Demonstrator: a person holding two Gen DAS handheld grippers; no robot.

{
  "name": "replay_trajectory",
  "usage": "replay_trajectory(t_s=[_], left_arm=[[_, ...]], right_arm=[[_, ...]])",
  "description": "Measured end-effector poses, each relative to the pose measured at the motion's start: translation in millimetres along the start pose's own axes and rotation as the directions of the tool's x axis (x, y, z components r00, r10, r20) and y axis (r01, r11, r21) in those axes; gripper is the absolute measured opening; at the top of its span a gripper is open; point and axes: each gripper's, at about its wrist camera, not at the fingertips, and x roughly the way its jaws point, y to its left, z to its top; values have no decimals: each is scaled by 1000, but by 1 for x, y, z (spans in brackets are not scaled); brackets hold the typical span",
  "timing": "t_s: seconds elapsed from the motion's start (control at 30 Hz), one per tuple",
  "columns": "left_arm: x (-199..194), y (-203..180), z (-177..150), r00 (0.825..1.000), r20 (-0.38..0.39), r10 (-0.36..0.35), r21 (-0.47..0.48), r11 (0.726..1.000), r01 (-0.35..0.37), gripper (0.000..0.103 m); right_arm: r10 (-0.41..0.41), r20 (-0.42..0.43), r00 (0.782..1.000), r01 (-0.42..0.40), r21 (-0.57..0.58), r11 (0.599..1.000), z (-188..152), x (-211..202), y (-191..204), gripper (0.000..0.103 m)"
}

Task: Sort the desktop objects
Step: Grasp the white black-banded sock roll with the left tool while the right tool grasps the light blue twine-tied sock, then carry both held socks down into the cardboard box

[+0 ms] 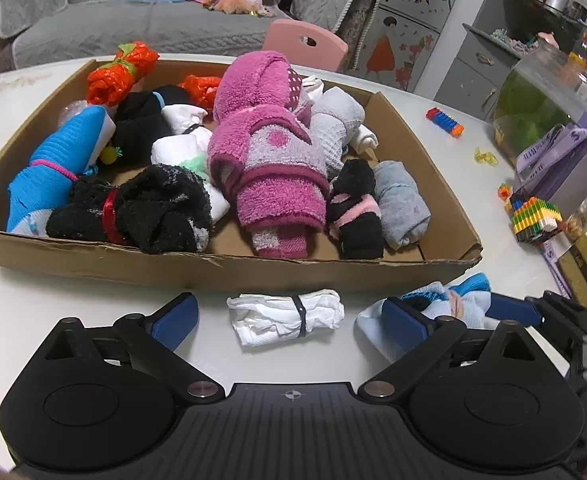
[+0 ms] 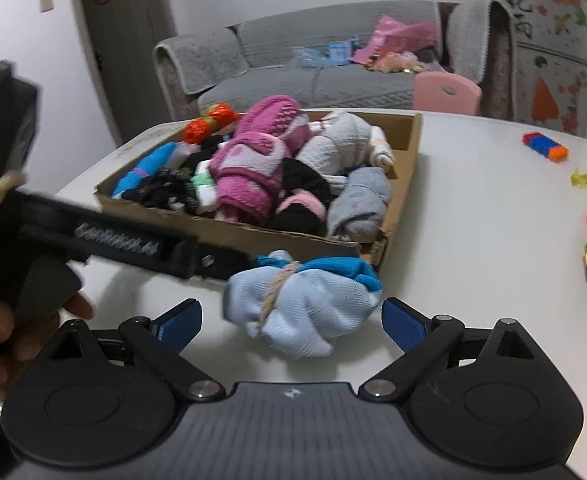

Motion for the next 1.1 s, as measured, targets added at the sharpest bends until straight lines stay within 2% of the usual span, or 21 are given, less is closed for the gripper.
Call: replay_trajectory(t_s=[0.17, 0.2, 0.23, 0.27, 0.37, 0.4, 0.8, 1.1], left_arm=[[-3, 0, -5, 1000, 16, 18, 30, 999, -19, 93], [-4, 0, -6, 999, 21, 26, 42, 999, -27, 89], [-5, -1, -7, 999, 28, 33, 50, 998, -34, 85], [-7, -1, -8, 999, 34, 38, 57, 998, -40, 77], [-10, 1, -9, 999, 37, 10, 59, 998, -12, 58], [-11, 2, -10, 999, 36, 2, 57, 998, -4, 56], [-35, 17, -31, 998, 65, -12, 97, 995, 6, 53], [-91, 44, -43, 994, 106, -12, 166, 986, -5, 53]], right_arm=[[-7, 0, 1000, 7, 21, 1000, -4, 3, -4, 92], [-19, 4, 1000, 19, 11, 1000, -4, 3, -2, 89], [-26, 6, 1000, 26, 6, 1000, -3, 3, -2, 81], [-29, 7, 1000, 29, 0, 1000, -3, 2, -2, 72], [-28, 10, 1000, 28, 5, 1000, -5, -3, -2, 67], [-29, 9, 1000, 29, 5, 1000, -3, 0, -3, 66], [4, 35, 999, -5, 42, 999, -9, -23, -11, 63], [22, 95, 995, -35, 142, 989, -3, -53, -43, 63]])
